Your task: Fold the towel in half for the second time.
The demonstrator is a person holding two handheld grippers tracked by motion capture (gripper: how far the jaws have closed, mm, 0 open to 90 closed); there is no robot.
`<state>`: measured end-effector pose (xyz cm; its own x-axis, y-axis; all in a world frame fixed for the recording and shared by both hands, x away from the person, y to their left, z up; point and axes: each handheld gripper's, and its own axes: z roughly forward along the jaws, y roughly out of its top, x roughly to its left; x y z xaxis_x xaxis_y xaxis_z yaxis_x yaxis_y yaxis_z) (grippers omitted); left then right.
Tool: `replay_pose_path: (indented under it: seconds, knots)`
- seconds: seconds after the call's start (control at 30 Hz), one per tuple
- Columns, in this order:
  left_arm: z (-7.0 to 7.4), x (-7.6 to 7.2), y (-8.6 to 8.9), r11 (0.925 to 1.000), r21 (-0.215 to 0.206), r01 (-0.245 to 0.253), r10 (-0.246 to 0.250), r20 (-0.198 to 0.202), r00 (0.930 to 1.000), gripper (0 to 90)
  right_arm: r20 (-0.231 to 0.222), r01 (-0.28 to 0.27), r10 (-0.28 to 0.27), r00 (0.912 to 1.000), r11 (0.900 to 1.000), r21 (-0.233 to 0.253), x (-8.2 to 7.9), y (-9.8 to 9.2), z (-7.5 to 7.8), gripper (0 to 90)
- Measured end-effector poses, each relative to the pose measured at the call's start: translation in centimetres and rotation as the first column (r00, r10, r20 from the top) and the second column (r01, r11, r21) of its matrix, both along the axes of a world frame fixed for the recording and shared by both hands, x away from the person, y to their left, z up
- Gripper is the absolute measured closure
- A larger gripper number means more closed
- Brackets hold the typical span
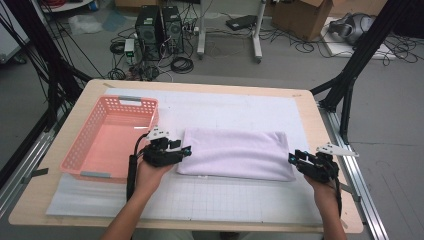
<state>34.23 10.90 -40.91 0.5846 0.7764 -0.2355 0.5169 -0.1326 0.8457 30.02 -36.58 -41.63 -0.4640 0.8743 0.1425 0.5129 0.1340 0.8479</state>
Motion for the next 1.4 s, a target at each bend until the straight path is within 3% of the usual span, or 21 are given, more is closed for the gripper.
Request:
replay_pose_path:
  seconds: [0.2,0.3,0.37,0.47,0.53,0.57,0.63,0.67,0.77,0.9,1.0,1.03,1.07,1.1,1.13,1.17,1.23,1.27,1.33,1.4]
  knots:
    - [-1.2,3.8,-0.8,0.9945,0.060,-0.086,0.088,-0.044,0.9951,48.4,-0.030,0.033,-0.034,0.9990,0.998,-0.052,3.6,0.9,0.1,58.2]
    - [-1.7,5.3,-1.2,0.9926,0.059,-0.106,0.109,-0.060,0.9922,47.1,-0.045,0.049,-0.052,0.9976,0.996,-0.071,5.2,1.1,0.0,55.7]
    - [-2.2,6.2,-1.4,0.9898,0.068,-0.125,0.131,-0.091,0.9872,46.6,-0.053,0.057,-0.063,0.9966,0.993,-0.102,6.3,1.4,-0.4,55.7]
    - [-3.3,7.0,-1.5,0.9875,0.078,-0.137,0.147,-0.134,0.9801,50.5,-0.070,0.102,-0.112,0.9912,0.986,-0.132,7.8,1.6,-1.3,59.9]
    - [-3.7,7.1,-1.7,0.9888,0.081,-0.125,0.135,-0.138,0.9811,58.2,-0.086,0.111,-0.125,0.9884,0.982,-0.150,8.6,1.7,-1.9,72.8]
    - [-3.8,7.1,-1.7,0.9890,0.085,-0.121,0.131,-0.127,0.9832,67.3,-0.103,0.093,-0.110,0.9885,0.983,-0.155,8.8,1.9,-2.1,83.8]
    - [-3.4,7.0,-1.7,0.9886,0.072,-0.132,0.138,-0.086,0.9866,81.8,-0.079,0.078,-0.096,0.9922,0.975,-0.208,9.1,2.3,-2.3,85.4]
    - [-3.3,7.0,-1.7,0.9869,0.055,-0.152,0.155,-0.069,0.9855,82.8,-0.069,0.095,-0.111,0.9914,0.976,-0.197,9.2,2.2,-2.2,85.6]
    - [-3.1,7.1,-1.6,0.9779,0.004,-0.209,0.209,-0.047,0.9768,83.2,-0.058,0.163,-0.168,0.9840,0.983,-0.087,9.5,1.4,-2.2,85.6]
    - [-3.0,7.1,-2.0,0.9679,0.011,-0.251,0.251,-0.007,0.9679,82.9,-0.018,0.220,-0.220,0.9752,0.975,-0.018,9.6,1.3,-2.4,85.4]
    - [-2.8,7.1,-2.1,0.9576,0.013,-0.288,0.287,0.034,0.9572,76.7,0.029,0.235,-0.233,0.9719,0.970,-0.059,9.8,1.8,-2.5,81.9]
    - [-2.7,7.1,-1.9,0.9551,0.005,-0.296,0.296,0.047,0.9541,67.2,0.023,0.235,-0.234,0.9719,0.968,-0.083,10.0,1.9,-2.5,73.0]
    - [-2.6,7.2,-1.7,0.9528,-0.012,-0.303,0.304,0.045,0.9518,57.2,0.010,0.255,-0.255,0.9670,0.964,-0.077,10.1,1.9,-2.3,59.6]
    - [-2.6,7.2,-1.5,0.9545,-0.019,-0.298,0.298,0.045,0.9535,54.5,0.007,0.271,-0.271,0.9626,0.962,-0.042,10.2,1.7,-2.0,56.0]
    - [-2.6,7.3,-1.3,0.9544,-0.010,-0.298,0.298,0.048,0.9532,54.0,0.020,0.269,-0.269,0.9630,0.963,-0.022,10.2,1.6,-1.7,56.2]
    - [-2.8,7.5,-1.2,0.9580,-0.001,-0.287,0.287,0.032,0.9575,53.8,0.048,0.257,-0.255,0.9657,0.966,-0.038,10.1,1.7,-1.3,58.2]
    - [-3.0,7.8,-1.3,0.9689,0.007,-0.247,0.247,-0.008,0.9689,55.2,0.033,0.148,-0.148,0.9885,0.989,-0.019,10.4,2.1,-1.1,61.2]
    - [-3.1,7.8,-1.5,0.9738,0.009,-0.227,0.227,-0.012,0.9737,56.8,0.010,0.100,-0.100,0.9949,0.994,-0.038,10.6,2.6,-1.2,61.3]
    - [-3.3,7.9,-2.1,0.9833,0.031,-0.179,0.180,-0.020,0.9835,56.8,-0.025,0.004,-0.005,0.9997,0.998,-0.058,10.9,3.5,-1.8,61.3]
    - [-3.6,7.9,-2.6,0.9848,0.070,-0.159,0.161,-0.026,0.9866,55.7,-0.061,-0.050,0.045,0.9971,0.995,-0.084,11.0,4.5,-2.4,61.5]
